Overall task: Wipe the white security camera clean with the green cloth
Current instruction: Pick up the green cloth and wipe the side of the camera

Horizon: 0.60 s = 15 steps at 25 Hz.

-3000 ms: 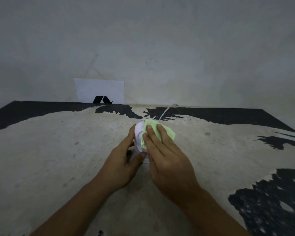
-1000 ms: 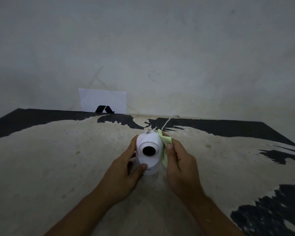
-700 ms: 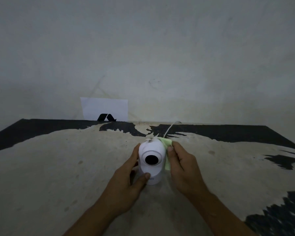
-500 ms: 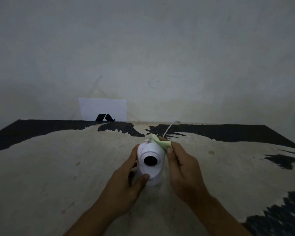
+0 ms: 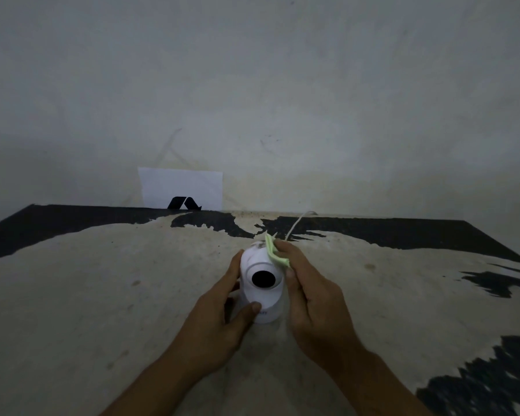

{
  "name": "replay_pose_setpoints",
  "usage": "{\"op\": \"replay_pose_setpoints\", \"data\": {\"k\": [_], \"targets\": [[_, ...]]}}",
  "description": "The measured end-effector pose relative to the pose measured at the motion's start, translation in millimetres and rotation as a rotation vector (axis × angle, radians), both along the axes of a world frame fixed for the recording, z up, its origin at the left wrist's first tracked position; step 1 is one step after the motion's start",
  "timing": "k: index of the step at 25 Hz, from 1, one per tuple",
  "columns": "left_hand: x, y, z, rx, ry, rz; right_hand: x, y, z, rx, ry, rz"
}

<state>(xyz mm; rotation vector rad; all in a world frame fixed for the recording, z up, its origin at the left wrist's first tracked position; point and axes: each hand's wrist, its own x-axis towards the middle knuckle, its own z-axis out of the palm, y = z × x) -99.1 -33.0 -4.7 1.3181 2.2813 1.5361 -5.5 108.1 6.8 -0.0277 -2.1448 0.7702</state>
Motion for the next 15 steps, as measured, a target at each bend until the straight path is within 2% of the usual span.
{"op": "replay_pose_setpoints", "data": {"k": [5,8,11,15], "targets": [[4,-1,4,0.015,-0.004,0.001,-8,-1,6,-0.159,-0.021,-0.077],[5,-2,5,0.013,-0.002,-0.003,-4,5,5,-0.204,-0.106,-0.097],[4,-2,3,0.001,-0.003,-0.004,7,11,0,-0.099,-0.186,-0.086],[2,-1,2,-0.016,0.007,0.001,6,-2,-4,-0.013,-0.124,-0.106]]}}
